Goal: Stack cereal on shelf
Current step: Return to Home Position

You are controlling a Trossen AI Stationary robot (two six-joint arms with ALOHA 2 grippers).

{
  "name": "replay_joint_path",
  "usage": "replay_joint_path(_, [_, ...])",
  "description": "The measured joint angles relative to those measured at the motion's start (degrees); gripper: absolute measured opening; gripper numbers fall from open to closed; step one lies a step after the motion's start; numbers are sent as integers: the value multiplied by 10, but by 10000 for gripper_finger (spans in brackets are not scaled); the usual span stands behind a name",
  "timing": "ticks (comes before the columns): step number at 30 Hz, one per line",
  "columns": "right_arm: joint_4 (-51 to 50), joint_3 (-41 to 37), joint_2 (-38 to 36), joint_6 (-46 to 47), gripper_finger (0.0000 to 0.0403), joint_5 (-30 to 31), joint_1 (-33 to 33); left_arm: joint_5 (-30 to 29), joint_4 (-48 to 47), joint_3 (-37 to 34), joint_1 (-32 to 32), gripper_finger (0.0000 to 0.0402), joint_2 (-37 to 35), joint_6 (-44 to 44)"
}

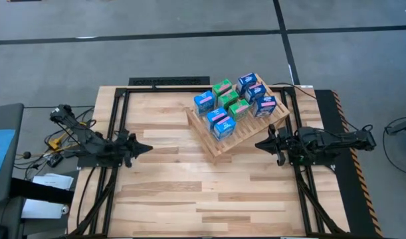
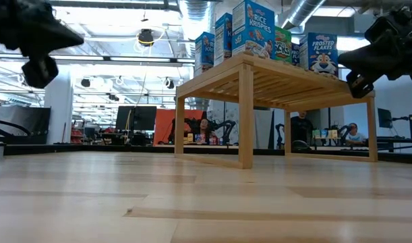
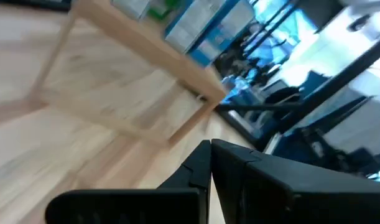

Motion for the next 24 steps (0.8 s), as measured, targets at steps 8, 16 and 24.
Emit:
replay_joint_path(8, [0,0,-1,0,44,0,0,2,-102,5,1,0,23,-3])
replay_joint_path(16, [0,0,-1,-1,44,0,0,1,-251,5,1,0,27,-3])
replay_joint_path(24, [0,0,-1,-1,44,0,0,6,-271,9,1,0,27,-2])
